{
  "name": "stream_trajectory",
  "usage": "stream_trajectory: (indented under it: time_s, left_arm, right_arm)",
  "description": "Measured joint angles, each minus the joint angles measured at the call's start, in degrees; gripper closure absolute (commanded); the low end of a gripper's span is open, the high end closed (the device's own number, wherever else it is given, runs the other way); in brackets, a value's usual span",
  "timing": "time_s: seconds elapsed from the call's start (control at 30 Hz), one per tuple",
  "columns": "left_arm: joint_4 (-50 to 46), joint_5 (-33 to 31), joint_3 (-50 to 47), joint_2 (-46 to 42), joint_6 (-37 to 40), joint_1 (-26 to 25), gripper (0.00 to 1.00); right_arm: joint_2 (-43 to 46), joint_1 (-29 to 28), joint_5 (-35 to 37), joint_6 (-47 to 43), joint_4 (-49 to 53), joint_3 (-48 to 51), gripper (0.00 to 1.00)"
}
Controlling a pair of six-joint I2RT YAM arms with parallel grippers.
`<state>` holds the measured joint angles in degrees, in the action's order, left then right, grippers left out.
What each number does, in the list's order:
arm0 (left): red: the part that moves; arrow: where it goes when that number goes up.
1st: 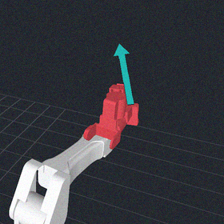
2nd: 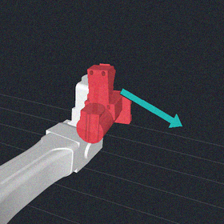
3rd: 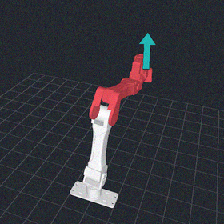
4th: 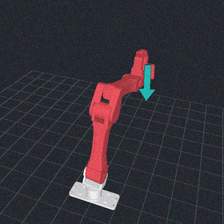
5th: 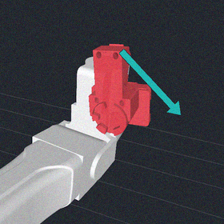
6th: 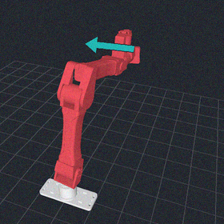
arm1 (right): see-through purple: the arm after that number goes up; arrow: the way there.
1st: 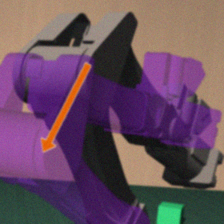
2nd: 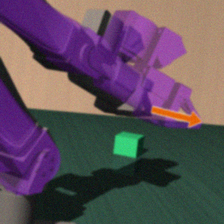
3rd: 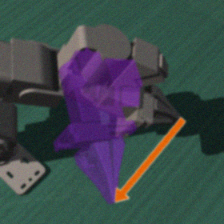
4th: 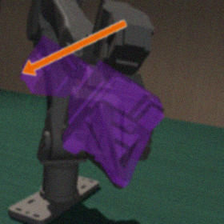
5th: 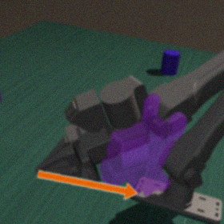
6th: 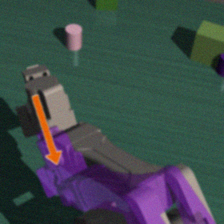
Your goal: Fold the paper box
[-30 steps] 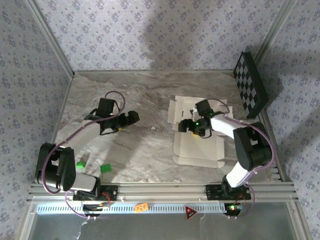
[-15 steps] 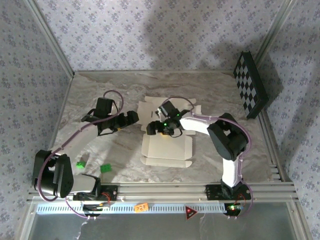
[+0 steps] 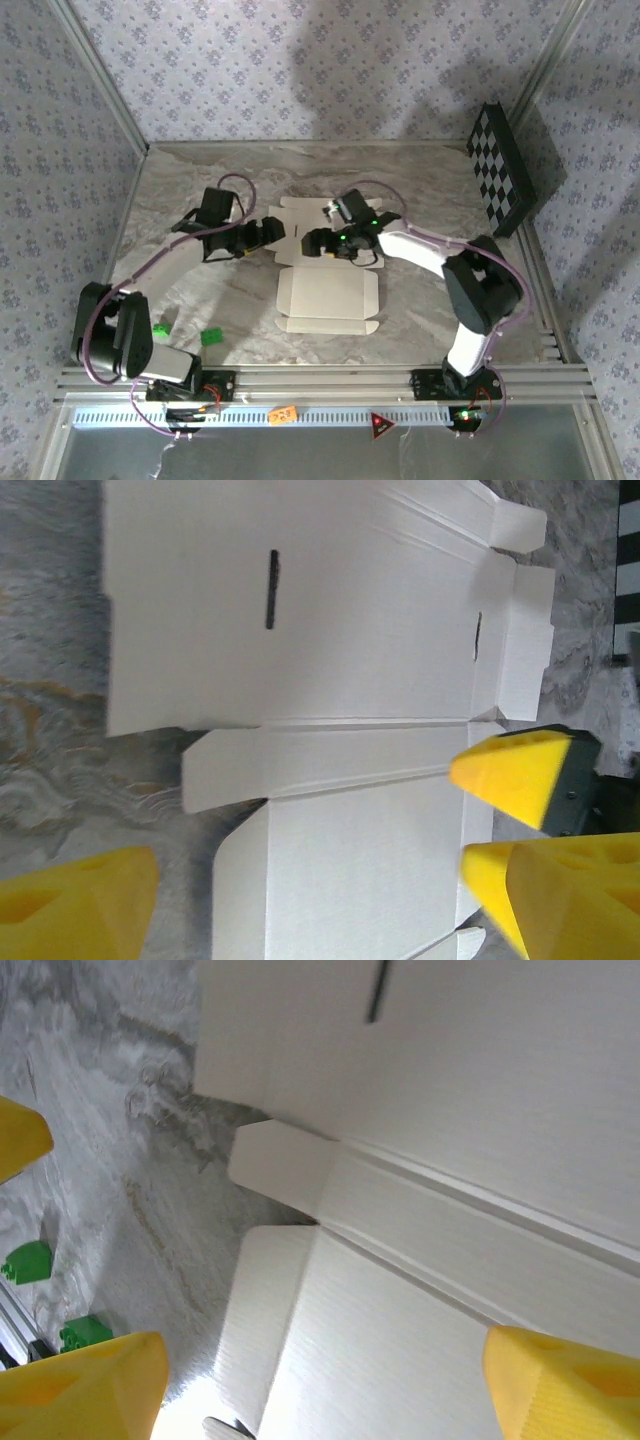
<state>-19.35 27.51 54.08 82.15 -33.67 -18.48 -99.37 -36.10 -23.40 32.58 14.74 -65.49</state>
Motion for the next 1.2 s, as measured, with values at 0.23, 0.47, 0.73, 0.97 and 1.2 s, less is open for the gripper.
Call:
stream_trajectory:
  time_s: [0.23,0.47,0.73,0.97,1.2]
  left_arm:
    - [0.9,1.4,7.4,10.4,-0.2,-5.0,0.11]
    - [1.4,3.1,13.7,20.2,-0.2,-7.4,0.11]
    - [1.5,3.1,14.0,24.6,0.0,-7.4,0.11]
    - [2.2,2.7,12.3,24.7,0.5,-6.5,0.11]
    - [2.9,2.7,7.1,21.5,0.7,-4.1,0.11]
  right_arm:
    - [5.2,8.6,0.0,0.0,0.2,8.9,0.16]
    - [5.5,13.6,-1.9,-0.8,-0.3,12.4,0.16]
    - [1.5,14.8,-4.5,-2.5,-2.6,12.8,0.17]
    - [-0.3,14.8,-6.8,-4.3,-3.3,11.4,0.17]
    - [-2.3,12.7,-7.5,-4.5,-5.0,9.5,0.17]
